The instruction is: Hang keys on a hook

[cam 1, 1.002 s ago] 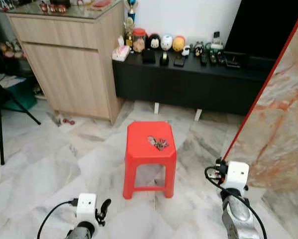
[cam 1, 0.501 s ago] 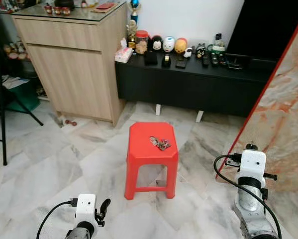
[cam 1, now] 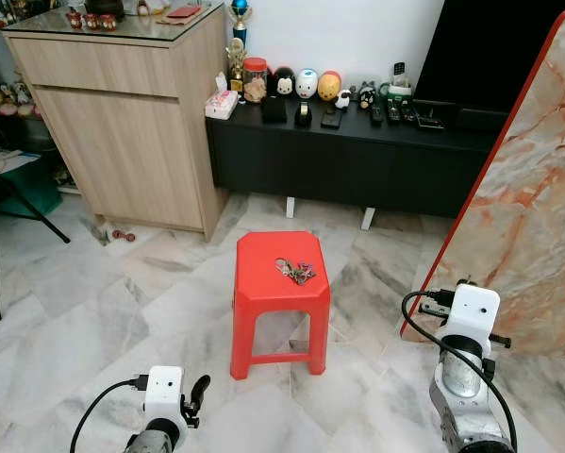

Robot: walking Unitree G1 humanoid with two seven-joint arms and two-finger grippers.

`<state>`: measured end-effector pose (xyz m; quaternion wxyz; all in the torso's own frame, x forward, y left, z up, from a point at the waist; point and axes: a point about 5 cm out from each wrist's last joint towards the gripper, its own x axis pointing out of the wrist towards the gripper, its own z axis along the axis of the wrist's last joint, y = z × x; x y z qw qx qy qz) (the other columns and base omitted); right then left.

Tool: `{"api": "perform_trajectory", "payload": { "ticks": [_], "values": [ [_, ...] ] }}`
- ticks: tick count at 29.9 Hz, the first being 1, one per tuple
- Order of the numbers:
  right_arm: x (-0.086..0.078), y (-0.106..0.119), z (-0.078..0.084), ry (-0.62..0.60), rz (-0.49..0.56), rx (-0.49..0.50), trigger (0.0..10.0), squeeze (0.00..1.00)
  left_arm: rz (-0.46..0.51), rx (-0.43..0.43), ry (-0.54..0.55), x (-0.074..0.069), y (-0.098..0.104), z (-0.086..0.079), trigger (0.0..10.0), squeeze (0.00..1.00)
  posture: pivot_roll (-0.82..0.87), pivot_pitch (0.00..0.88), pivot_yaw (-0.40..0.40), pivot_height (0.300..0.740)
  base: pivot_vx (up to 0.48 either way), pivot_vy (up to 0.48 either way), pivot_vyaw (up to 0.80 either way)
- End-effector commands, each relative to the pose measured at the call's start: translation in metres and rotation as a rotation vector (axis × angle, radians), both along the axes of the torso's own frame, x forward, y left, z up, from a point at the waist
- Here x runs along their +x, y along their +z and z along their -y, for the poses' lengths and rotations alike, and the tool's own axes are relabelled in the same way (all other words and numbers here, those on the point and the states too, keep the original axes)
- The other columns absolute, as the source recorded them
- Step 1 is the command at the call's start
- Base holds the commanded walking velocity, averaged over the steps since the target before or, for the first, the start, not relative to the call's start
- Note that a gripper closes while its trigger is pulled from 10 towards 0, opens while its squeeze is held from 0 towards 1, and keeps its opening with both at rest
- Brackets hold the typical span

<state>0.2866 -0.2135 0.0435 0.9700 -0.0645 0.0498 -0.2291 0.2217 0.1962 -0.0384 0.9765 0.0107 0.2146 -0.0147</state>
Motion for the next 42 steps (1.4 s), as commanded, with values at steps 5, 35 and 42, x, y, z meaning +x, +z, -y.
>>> {"api": "perform_trajectory", "payload": {
  "ticks": [5, 35, 42],
  "values": [
    [0.002, 0.004, 0.006, -0.023, 0.01, -0.005, 10.0, 0.0, 0.013, 0.013, -0.027, 0.002, 0.001, 0.004, 10.0, 0.0, 0.15, 0.0, -0.07, 0.74, 0.0, -0.242, 0.0],
    [0.003, -0.001, 0.002, -0.016, -0.013, 0.044, 10.0, 0.0, 0.011, 0.02, -0.012, 0.005, 0.003, 0.005, 10.0, 0.0, 0.14, 0.0, -0.07, 0.74, 0.0, -0.3, 0.0],
    [0.003, -0.005, 0.004, -0.023, -0.038, 0.072, 10.0, 0.0, 0.001, 0.013, -0.036, 0.004, 0.001, 0.008, 10.0, 0.0, 0.14, 0.0, -0.073, 0.74, 0.0, 0.0, 0.0]
  ]
}}
